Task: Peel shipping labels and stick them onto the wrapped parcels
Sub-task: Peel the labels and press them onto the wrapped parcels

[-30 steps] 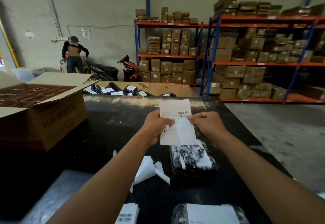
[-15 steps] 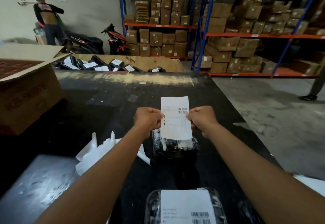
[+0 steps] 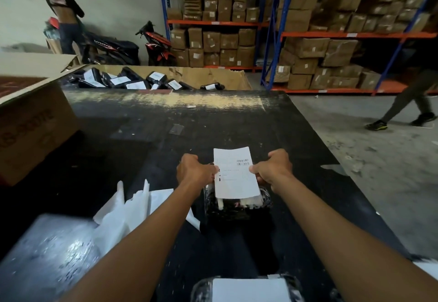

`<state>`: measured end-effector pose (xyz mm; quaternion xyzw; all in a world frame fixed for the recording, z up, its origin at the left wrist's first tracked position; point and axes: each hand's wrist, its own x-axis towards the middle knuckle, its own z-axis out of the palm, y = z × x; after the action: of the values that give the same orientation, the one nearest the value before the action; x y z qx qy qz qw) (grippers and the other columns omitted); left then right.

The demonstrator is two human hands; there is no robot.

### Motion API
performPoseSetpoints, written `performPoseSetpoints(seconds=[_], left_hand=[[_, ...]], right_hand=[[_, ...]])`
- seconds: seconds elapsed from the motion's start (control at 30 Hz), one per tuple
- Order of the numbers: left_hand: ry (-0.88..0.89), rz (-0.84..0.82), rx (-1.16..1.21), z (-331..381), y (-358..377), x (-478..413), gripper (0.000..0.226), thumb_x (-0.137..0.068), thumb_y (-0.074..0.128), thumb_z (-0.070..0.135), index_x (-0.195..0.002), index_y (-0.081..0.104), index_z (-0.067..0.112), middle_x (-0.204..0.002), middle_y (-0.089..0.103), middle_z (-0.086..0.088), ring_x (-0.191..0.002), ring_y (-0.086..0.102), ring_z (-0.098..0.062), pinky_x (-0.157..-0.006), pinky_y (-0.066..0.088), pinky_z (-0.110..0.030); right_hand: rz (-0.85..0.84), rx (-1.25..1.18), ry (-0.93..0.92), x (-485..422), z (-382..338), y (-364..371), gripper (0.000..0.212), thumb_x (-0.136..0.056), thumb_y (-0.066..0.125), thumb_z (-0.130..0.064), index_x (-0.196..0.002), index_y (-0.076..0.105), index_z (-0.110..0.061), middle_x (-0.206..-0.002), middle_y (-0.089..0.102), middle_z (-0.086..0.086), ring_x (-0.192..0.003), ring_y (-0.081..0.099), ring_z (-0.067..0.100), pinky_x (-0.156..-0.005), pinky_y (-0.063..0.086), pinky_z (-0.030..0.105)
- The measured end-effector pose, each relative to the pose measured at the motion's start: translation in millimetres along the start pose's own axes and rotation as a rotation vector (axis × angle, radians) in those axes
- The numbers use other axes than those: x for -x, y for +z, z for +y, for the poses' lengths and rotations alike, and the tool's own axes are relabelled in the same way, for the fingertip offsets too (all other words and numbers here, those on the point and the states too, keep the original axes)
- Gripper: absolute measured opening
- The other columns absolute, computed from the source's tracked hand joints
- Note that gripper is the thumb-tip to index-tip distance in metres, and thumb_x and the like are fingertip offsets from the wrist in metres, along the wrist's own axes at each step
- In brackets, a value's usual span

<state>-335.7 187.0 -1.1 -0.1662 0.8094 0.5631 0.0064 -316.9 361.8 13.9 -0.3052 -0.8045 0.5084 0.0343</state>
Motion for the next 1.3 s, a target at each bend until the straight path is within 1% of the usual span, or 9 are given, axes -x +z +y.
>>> performPoseSetpoints(seconds=[0.07,0.13,0.2,0.37,0.53,0.73,1.07,1.2,1.3], left_hand=[[-0.011,0.003,-0.003,-1,1,-1,0.04,-0.066,0.088,0.009,-0.081,0.051,0.014,-0.081,0.066,-0.008,-0.071,0.072,-0.028,-0.072,0.061,-0.044],[-0.044,-0.014,0.015,-2,2,-3,0.061,-0.067,0.088,0.008,-0.116,0.052,0.006,-0.091,0.065,-0.009,-0.066,0.072,-0.025,-0.07,0.062,-0.042],[-0.05,-0.021,-0.011,-5,4,-4,0.074,-0.066,0.088,0.008,-0.128,0.046,0.008,-0.101,0.064,-0.012,-0.064,0.072,-0.024,-0.07,0.062,-0.042],[-0.057,-0.004,-0.06,-10,6,-5,0.066,-0.064,0.09,0.013,-0.11,0.043,0.015,-0.1,0.066,-0.012,-0.068,0.072,-0.027,-0.072,0.061,-0.043],[-0.047,-0.004,-0.128,-14,8,-7,0.073,-0.061,0.091,0.02,-0.117,0.044,0.014,-0.102,0.067,-0.011,-0.083,0.071,-0.031,-0.076,0.06,-0.045],[-0.034,-0.005,-0.175,-13,8,-7,0.073,-0.062,0.091,0.02,-0.116,0.042,0.014,-0.105,0.065,-0.012,-0.084,0.071,-0.032,-0.075,0.061,-0.045],[0.038,-0.044,-0.357,-5,6,-4,0.073,-0.067,0.087,0.021,-0.122,0.041,0.007,-0.11,0.063,-0.014,-0.093,0.068,-0.031,-0.079,0.059,-0.044],[0.067,-0.078,-0.426,-9,4,-5,0.067,-0.071,0.086,0.026,-0.121,0.046,0.007,-0.116,0.06,-0.012,-0.102,0.061,-0.03,-0.076,0.052,-0.037],[0.078,-0.094,-0.433,-18,-3,-8,0.055,-0.071,0.085,0.038,-0.106,0.051,0.012,-0.105,0.06,-0.004,-0.091,0.057,-0.023,-0.072,0.046,-0.034]], right_hand=[[0.0,0.005,0.016,-3,-1,0,0.074,-0.066,0.087,-0.003,-0.127,0.044,-0.009,-0.118,0.062,0.015,-0.094,0.07,0.03,-0.075,0.062,0.043],[-0.006,0.009,0.023,-5,0,1,0.074,-0.069,0.085,-0.001,-0.129,0.042,-0.008,-0.116,0.063,0.016,-0.09,0.071,0.029,-0.069,0.062,0.038],[-0.004,0.02,0.03,-6,1,2,0.074,-0.071,0.084,-0.001,-0.13,0.041,-0.007,-0.115,0.064,0.016,-0.089,0.071,0.028,-0.065,0.062,0.035],[0.013,0.055,0.043,-9,8,9,0.076,-0.067,0.086,-0.002,-0.128,0.041,-0.008,-0.113,0.065,0.016,-0.094,0.07,0.031,-0.075,0.062,0.044],[0.016,0.092,0.032,-11,13,12,0.078,-0.063,0.088,-0.006,-0.126,0.042,-0.007,-0.111,0.065,0.016,-0.093,0.071,0.032,-0.076,0.061,0.044],[0.013,0.137,0.02,-11,12,11,0.081,-0.061,0.089,-0.007,-0.128,0.043,-0.006,-0.109,0.065,0.015,-0.092,0.07,0.032,-0.077,0.061,0.045],[0.002,0.267,-0.021,-8,8,9,0.074,-0.075,0.081,-0.005,-0.136,0.038,-0.003,-0.129,0.057,0.015,-0.116,0.058,0.034,-0.08,0.049,0.034],[-0.003,0.299,-0.033,-7,17,5,0.08,-0.067,0.089,-0.021,-0.131,0.043,-0.004,-0.128,0.058,0.013,-0.119,0.056,0.033,-0.085,0.05,0.034],[-0.024,0.291,-0.008,-11,24,-1,0.073,-0.064,0.091,-0.032,-0.12,0.053,-0.005,-0.125,0.061,0.012,-0.121,0.054,0.032,-0.088,0.049,0.034]])
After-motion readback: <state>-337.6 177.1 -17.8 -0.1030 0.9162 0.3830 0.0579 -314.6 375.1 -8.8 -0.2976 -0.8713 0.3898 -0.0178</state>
